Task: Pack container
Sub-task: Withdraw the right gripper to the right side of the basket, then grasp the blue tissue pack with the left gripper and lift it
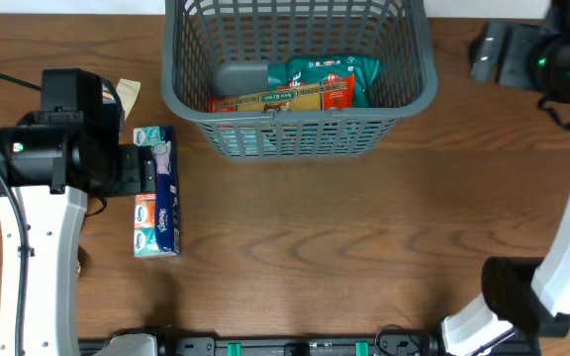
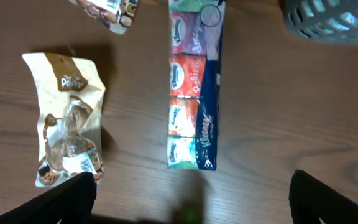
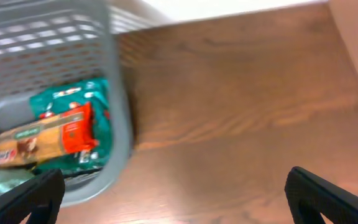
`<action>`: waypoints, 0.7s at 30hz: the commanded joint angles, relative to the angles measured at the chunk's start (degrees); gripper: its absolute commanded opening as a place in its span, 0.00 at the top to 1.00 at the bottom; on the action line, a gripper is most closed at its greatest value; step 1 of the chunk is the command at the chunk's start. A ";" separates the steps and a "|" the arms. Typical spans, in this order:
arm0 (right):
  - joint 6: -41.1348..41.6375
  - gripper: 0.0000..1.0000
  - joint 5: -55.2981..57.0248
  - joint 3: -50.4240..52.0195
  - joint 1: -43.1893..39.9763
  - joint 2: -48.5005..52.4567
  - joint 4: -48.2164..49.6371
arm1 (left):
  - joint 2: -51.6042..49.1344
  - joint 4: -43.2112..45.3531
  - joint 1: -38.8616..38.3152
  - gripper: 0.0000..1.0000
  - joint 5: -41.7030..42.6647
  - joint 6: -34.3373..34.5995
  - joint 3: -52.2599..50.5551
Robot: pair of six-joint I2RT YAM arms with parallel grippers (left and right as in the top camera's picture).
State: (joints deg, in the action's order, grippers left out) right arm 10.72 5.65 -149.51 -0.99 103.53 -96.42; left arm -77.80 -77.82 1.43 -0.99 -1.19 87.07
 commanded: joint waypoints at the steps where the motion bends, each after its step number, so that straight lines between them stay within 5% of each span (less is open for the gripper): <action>1: 2.32 0.01 -4.39 7.06 -3.85 3.37 1.16 | -0.20 -0.33 -0.13 0.11 0.33 -1.62 0.13; 13: 1.14 0.01 -4.63 44.06 -6.75 3.65 24.28 | -11.54 2.69 -0.13 0.05 0.35 -1.79 -0.74; 21: -1.36 0.01 -4.61 60.43 -6.64 3.65 35.87 | -14.80 22.21 0.04 0.01 0.35 -1.79 -15.63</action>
State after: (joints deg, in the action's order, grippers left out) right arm 10.96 1.23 -91.70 -7.75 107.26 -61.93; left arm -92.33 -57.95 1.39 -0.34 -2.59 76.01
